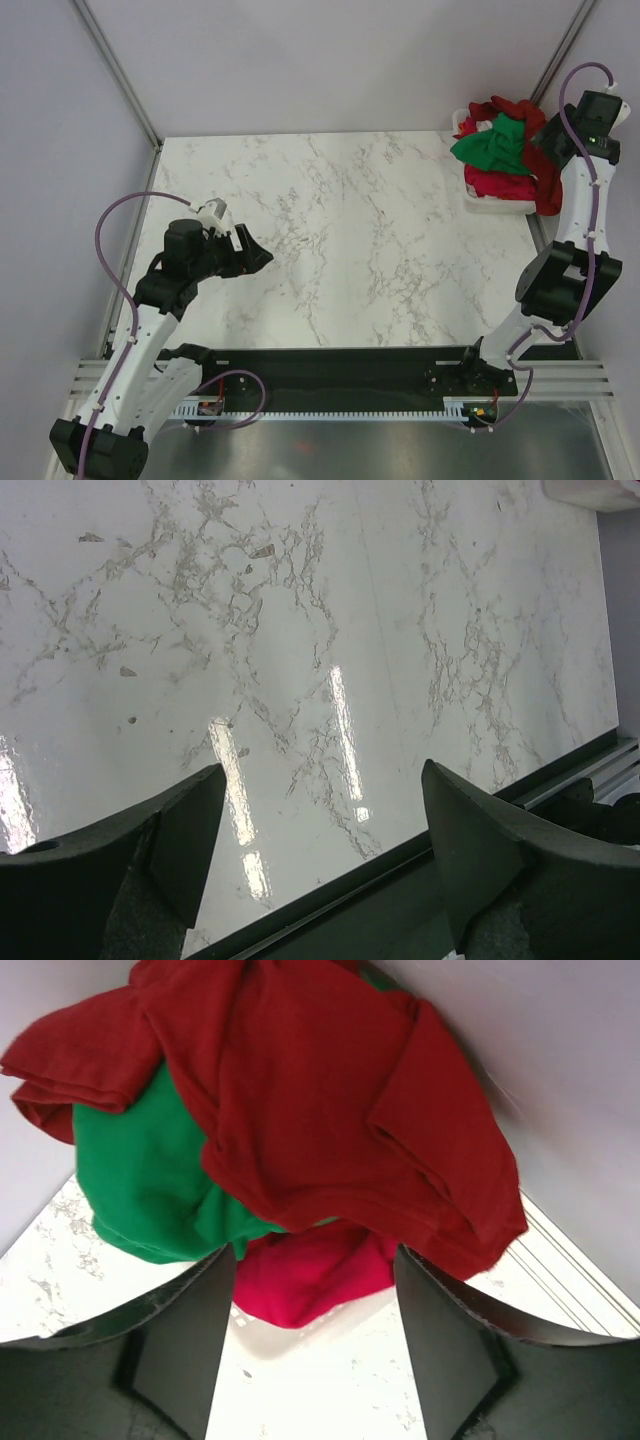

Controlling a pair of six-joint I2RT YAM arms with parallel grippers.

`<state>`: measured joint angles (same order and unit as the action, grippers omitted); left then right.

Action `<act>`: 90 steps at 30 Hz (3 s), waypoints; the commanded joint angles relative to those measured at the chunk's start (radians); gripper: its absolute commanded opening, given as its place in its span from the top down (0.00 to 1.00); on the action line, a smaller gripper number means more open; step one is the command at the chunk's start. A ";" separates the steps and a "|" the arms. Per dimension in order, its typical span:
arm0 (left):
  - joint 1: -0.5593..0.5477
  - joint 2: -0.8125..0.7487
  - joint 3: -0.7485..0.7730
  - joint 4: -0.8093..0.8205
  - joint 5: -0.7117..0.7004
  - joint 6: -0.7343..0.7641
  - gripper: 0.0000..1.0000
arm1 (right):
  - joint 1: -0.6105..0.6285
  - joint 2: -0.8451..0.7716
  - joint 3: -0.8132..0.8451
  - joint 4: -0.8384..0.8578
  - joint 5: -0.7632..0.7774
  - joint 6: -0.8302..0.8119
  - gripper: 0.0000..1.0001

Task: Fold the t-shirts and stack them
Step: Grab the tshirt from the pile, then move the tshirt to the center of the board, then flatten the tshirt out

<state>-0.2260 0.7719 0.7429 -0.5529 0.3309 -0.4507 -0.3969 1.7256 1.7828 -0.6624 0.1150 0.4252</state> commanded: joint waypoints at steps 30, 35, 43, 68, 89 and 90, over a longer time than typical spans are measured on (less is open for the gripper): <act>-0.004 0.041 0.042 -0.002 0.025 0.035 0.15 | 0.010 0.290 0.331 0.007 -0.124 0.043 1.00; -0.004 0.033 0.044 -0.004 0.023 0.035 0.15 | 0.010 0.290 0.468 -0.039 -0.083 0.050 1.00; -0.015 0.018 0.041 -0.004 0.025 0.037 0.15 | 0.055 0.143 0.769 0.315 -0.207 0.141 1.00; -0.033 -0.054 0.047 -0.028 -0.087 0.041 0.15 | 0.386 -0.386 -0.053 0.599 -0.129 0.219 1.00; -0.438 0.262 -0.026 -0.117 -0.403 -0.249 0.20 | 0.369 -0.678 -0.795 0.260 0.035 0.152 0.02; -0.440 0.276 -0.034 -0.113 -0.411 -0.259 0.19 | 0.369 -0.676 -0.806 0.270 -0.004 0.150 0.02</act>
<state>-0.6567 1.0180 0.7380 -0.6552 0.0265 -0.5987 -0.0277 1.0557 0.9714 -0.4294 0.1879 0.6121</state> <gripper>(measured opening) 0.798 0.979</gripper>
